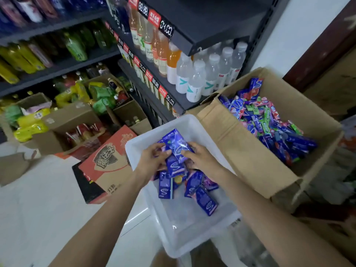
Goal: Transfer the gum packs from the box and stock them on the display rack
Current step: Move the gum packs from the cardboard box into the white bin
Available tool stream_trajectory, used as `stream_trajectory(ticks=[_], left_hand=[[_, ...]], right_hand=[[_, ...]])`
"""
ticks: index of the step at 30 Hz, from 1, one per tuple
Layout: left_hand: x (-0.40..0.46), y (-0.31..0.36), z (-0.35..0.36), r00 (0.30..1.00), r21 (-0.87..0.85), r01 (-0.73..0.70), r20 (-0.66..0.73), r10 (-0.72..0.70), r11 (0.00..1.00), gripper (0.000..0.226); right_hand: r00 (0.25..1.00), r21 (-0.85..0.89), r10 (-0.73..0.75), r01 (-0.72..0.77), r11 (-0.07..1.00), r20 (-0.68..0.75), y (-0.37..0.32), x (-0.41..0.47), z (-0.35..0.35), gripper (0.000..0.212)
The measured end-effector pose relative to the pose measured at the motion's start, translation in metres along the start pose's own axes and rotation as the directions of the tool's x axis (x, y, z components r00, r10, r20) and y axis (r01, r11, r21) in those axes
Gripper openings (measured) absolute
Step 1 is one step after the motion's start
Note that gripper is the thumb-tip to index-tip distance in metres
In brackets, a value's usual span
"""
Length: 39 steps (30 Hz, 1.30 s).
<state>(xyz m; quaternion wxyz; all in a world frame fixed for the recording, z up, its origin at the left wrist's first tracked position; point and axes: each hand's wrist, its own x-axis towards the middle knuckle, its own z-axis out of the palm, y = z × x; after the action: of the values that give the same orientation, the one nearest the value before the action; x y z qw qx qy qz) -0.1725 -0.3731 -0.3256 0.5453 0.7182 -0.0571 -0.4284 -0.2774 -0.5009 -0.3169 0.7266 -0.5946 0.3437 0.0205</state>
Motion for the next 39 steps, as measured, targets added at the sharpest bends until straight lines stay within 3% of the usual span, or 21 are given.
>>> stream_trajectory(ticks=[2,3,5,8,12,14,18,22,25,29,33,36,39], left_hand=[[0.01,-0.013,-0.008,0.998,0.208,-0.032,-0.045,0.042,0.978,0.03],[0.014,-0.018,-0.01,0.992,0.397,-0.079,-0.057,0.11,0.914,0.031],[0.019,-0.024,-0.011,0.975,0.695,-0.13,-0.041,0.219,0.707,0.034],[0.02,-0.028,-0.01,0.972,0.817,-0.131,-0.005,0.233,0.562,0.041],[0.019,-0.029,-0.009,0.962,0.888,-0.141,0.018,0.273,0.438,0.042],[0.018,-0.021,-0.004,0.944,0.865,-0.157,-0.01,0.329,0.476,0.04],[0.012,0.015,0.023,0.911,0.616,-0.304,-0.035,0.41,0.727,0.027],[0.019,0.053,0.069,0.895,0.46,-0.413,0.044,0.444,0.786,0.02],[0.039,0.067,0.109,0.917,0.383,-0.39,0.075,0.393,0.837,0.021],[0.073,0.071,0.161,0.964,0.436,-0.26,0.072,0.255,0.861,0.053],[0.095,0.072,0.195,0.985,0.445,-0.165,0.031,0.169,0.88,0.088],[0.096,0.069,0.208,0.984,0.424,-0.162,0.003,0.178,0.891,0.109],[0.097,0.067,0.212,0.973,0.42,-0.206,-0.007,0.23,0.884,0.11]], right_hand=[[0.993,-0.1,-0.023,0.012,0.995,-0.114,0.014,0.004,0.006,0.011],[0.975,-0.271,-0.078,0.019,0.962,-0.209,0.019,0.006,0.005,0.01],[0.924,-0.611,-0.194,-0.053,0.79,-0.331,0.031,0.011,-0.002,0.021],[0.92,-0.767,-0.24,-0.094,0.634,-0.31,0.043,0.013,-0.012,0.038],[0.966,-0.823,-0.17,-0.066,0.564,-0.194,0.051,0.015,-0.018,0.039],[0.957,-0.788,-0.195,-0.052,0.614,-0.215,0.043,0.011,-0.022,0.041],[0.894,-0.65,-0.362,0.112,0.752,-0.265,0.01,-0.009,-0.046,0.032],[0.803,-0.574,-0.481,0.221,0.788,-0.352,-0.026,-0.022,-0.1,0.03],[0.763,-0.487,-0.437,0.186,0.854,-0.476,-0.049,-0.016,-0.149,0.028],[0.835,-0.447,-0.244,-0.003,0.894,-0.493,-0.052,0.014,-0.209,0.032],[0.942,-0.495,-0.109,-0.066,0.866,-0.317,-0.041,0.045,-0.24,0.048],[0.984,-0.531,0.007,-0.101,0.841,-0.176,-0.031,0.063,-0.246,0.052],[0.99,-0.604,0.045,-0.116,0.788,-0.131,-0.023,0.075,-0.249,0.056]])
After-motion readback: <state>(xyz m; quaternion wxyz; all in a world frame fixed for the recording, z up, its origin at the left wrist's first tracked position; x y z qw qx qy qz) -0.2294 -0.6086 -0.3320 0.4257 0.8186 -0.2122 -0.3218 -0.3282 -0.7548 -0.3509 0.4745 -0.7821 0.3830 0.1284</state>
